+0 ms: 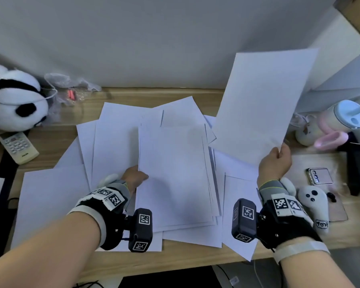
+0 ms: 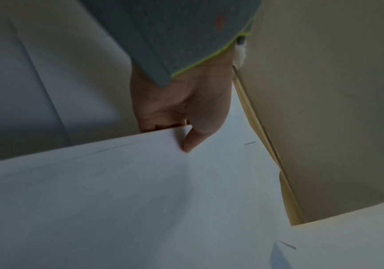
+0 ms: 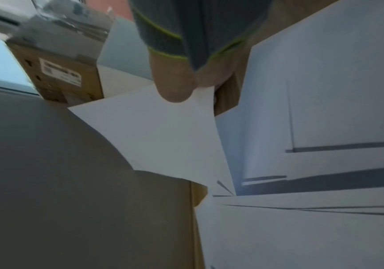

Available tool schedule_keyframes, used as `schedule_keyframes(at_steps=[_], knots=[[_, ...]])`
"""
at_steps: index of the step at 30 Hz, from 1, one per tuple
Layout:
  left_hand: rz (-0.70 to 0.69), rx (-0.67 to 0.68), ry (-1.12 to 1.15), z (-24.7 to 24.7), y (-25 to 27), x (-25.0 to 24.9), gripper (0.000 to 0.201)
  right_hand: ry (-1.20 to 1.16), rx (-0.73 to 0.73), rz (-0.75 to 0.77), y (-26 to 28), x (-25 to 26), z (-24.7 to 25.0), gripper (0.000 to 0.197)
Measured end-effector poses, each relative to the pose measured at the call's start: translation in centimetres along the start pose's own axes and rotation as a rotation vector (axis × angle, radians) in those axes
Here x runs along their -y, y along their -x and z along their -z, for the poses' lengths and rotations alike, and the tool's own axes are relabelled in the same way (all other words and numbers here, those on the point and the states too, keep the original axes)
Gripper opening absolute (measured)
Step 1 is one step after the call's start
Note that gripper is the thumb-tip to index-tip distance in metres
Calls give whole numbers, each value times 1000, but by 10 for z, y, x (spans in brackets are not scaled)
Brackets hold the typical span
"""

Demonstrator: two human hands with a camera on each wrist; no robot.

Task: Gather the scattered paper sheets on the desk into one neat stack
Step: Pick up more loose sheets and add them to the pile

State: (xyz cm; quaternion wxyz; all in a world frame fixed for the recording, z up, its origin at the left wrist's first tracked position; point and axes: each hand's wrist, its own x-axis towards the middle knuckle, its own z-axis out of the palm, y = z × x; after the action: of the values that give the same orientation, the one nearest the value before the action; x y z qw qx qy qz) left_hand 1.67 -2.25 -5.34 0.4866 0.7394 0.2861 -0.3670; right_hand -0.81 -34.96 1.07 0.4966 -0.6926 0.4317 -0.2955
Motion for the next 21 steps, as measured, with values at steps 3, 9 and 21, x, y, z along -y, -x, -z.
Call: schedule_keyframes(at_steps=[3, 9, 21], knots=[[4, 4, 35, 0, 3, 1, 38, -167, -16, 60, -7, 15, 3, 30], [-8, 14, 93, 2, 4, 2, 32, -195, 243, -40, 1, 20, -6, 34], [65, -18, 416, 4, 12, 8, 69, 457, 846, -241, 86, -38, -6, 37]])
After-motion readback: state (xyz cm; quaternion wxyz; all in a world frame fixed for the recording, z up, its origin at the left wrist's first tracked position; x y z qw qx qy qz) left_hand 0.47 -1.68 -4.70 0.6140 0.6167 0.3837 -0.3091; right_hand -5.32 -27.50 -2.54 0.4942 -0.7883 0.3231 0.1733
